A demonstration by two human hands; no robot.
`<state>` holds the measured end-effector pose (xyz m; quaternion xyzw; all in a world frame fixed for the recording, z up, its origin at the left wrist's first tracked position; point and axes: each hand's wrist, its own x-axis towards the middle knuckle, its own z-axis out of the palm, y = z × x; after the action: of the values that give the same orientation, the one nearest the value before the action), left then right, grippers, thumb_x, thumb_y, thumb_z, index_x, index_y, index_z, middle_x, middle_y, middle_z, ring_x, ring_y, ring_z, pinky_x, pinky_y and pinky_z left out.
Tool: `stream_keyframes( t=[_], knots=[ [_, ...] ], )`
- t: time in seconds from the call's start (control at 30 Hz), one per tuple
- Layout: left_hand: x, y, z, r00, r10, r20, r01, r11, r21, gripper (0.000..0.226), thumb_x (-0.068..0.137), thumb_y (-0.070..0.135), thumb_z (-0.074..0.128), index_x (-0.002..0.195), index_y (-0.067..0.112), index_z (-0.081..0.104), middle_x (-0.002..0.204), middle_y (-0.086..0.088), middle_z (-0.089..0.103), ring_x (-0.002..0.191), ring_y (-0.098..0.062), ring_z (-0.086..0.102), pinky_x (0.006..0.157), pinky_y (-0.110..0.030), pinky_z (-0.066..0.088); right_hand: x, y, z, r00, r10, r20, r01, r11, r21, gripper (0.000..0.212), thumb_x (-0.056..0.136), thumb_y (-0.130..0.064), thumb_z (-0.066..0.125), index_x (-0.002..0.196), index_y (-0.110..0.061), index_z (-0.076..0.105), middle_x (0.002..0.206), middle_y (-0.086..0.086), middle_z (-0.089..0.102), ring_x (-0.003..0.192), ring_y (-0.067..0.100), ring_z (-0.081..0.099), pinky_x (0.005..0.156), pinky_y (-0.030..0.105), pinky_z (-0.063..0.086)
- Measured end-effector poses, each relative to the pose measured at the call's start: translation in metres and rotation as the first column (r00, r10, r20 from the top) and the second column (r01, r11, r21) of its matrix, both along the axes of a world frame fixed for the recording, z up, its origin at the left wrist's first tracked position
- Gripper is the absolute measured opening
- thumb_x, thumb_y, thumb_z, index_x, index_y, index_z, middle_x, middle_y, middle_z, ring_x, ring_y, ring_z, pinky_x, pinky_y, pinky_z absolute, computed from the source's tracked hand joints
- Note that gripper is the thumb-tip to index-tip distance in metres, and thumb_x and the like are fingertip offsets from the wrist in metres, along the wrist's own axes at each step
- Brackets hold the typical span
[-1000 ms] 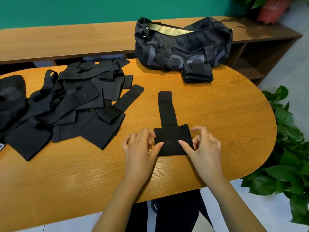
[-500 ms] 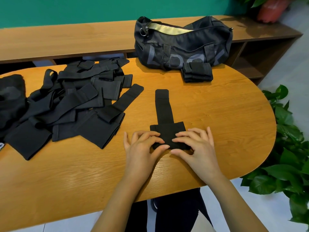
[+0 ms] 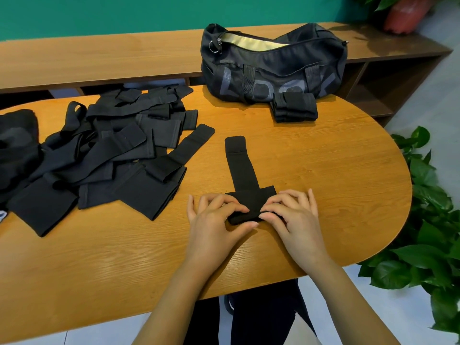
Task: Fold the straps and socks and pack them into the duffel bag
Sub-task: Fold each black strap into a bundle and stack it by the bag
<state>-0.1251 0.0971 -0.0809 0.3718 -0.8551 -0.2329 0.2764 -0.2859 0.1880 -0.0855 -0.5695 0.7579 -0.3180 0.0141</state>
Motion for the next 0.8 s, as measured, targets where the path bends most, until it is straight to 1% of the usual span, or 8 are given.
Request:
stream_keyframes(
  t=[0.13, 0.23, 0.3, 0.37, 0.47, 0.67, 0.73, 0.8],
  knots=[
    [-0.0007, 0.0002, 0.0010, 1.000, 0.000, -0.005, 0.000, 1.000, 0.003, 0.044, 0.079, 0.068, 0.047, 0.097, 0.040, 0.074, 0.102, 0.023, 0.058, 0.112, -0.002, 0.041, 0.116, -0.056, 0.005, 0.0003, 0.0001, 0.0006, 1.000, 0.004, 0.014, -0.003, 1.000, -0.004, 0.038, 0.092, -0.053, 0.040, 0.091, -0.033, 0.073, 0.100, -0.020, 0.061, 0.116, 0.015, 0.048, 0.114, 0.061, 0.016],
    [-0.0014, 0.0001, 0.0022, 1.000, 0.018, -0.023, -0.018, 1.000, 0.014, 0.048, 0.080, 0.067, 0.041, 0.095, 0.036, 0.075, 0.100, 0.024, 0.057, 0.110, -0.001, 0.040, 0.116, -0.052, 0.004, -0.0015, 0.0013, 0.0019, 0.995, 0.007, 0.102, -0.006, 1.000, -0.012, 0.040, 0.084, -0.063, 0.046, 0.095, -0.036, 0.074, 0.105, -0.026, 0.058, 0.119, 0.007, 0.042, 0.116, 0.057, 0.012],
    [-0.0014, -0.0002, 0.0032, 0.999, 0.028, -0.028, -0.027, 0.999, 0.034, 0.052, 0.081, 0.068, 0.037, 0.095, 0.034, 0.075, 0.100, 0.024, 0.056, 0.109, 0.000, 0.039, 0.117, -0.049, 0.003, -0.0025, 0.0018, 0.0023, 0.992, 0.013, 0.122, -0.013, 1.000, -0.003, 0.045, 0.078, -0.069, 0.049, 0.101, -0.038, 0.073, 0.109, -0.029, 0.056, 0.122, 0.004, 0.039, 0.117, 0.055, 0.009],
    [-0.0012, -0.0003, 0.0041, 0.999, 0.031, -0.024, -0.030, 0.999, 0.045, 0.055, 0.082, 0.067, 0.035, 0.095, 0.032, 0.074, 0.100, 0.024, 0.056, 0.111, -0.003, 0.041, 0.117, -0.047, 0.001, -0.0031, 0.0015, 0.0024, 0.992, 0.023, 0.122, -0.023, 1.000, -0.004, 0.043, 0.077, -0.068, 0.050, 0.100, -0.039, 0.073, 0.110, -0.032, 0.055, 0.124, 0.000, 0.037, 0.117, 0.056, 0.008],
    [-0.0013, 0.0000, 0.0045, 1.000, 0.028, -0.012, -0.028, 0.999, 0.047, 0.056, 0.081, 0.068, 0.033, 0.096, 0.032, 0.074, 0.101, 0.024, 0.056, 0.113, -0.005, 0.042, 0.117, -0.046, 0.001, -0.0034, 0.0011, 0.0014, 0.993, 0.036, 0.116, -0.032, 0.999, -0.033, 0.035, 0.081, -0.062, 0.051, 0.095, -0.038, 0.073, 0.106, -0.035, 0.057, 0.123, -0.004, 0.038, 0.116, 0.059, 0.009],
    [-0.0003, -0.0010, 0.0026, 1.000, 0.004, 0.008, -0.004, 1.000, 0.030, 0.051, 0.077, 0.071, 0.045, 0.106, 0.039, 0.072, 0.109, 0.025, 0.056, 0.116, -0.004, 0.040, 0.116, -0.049, 0.002, -0.0035, 0.0012, 0.0006, 0.994, 0.025, 0.107, -0.019, 0.998, -0.055, 0.035, 0.085, -0.057, 0.048, 0.097, -0.035, 0.072, 0.097, -0.033, 0.056, 0.116, -0.005, 0.039, 0.115, 0.060, 0.014],
    [-0.0006, -0.0012, 0.0026, 1.000, -0.002, 0.030, 0.002, 1.000, 0.012, 0.044, 0.077, 0.065, 0.054, 0.107, 0.039, 0.072, 0.110, 0.024, 0.057, 0.116, -0.004, 0.040, 0.116, -0.050, 0.002, -0.0033, 0.0012, 0.0015, 0.993, 0.024, 0.118, -0.017, 0.998, -0.061, 0.033, 0.085, -0.055, 0.047, 0.096, -0.035, 0.072, 0.095, -0.034, 0.054, 0.113, -0.005, 0.039, 0.115, 0.059, 0.014],
    [-0.0011, -0.0010, 0.0026, 1.000, 0.000, 0.028, 0.000, 1.000, 0.013, 0.036, 0.078, 0.058, 0.057, 0.104, 0.038, 0.074, 0.109, 0.024, 0.057, 0.116, -0.005, 0.040, 0.116, -0.049, 0.002, -0.0030, 0.0011, 0.0022, 0.990, 0.022, 0.138, -0.012, 0.998, -0.068, 0.032, 0.085, -0.054, 0.048, 0.097, -0.036, 0.071, 0.095, -0.038, 0.049, 0.110, -0.006, 0.040, 0.115, 0.058, 0.013]
  ],
)
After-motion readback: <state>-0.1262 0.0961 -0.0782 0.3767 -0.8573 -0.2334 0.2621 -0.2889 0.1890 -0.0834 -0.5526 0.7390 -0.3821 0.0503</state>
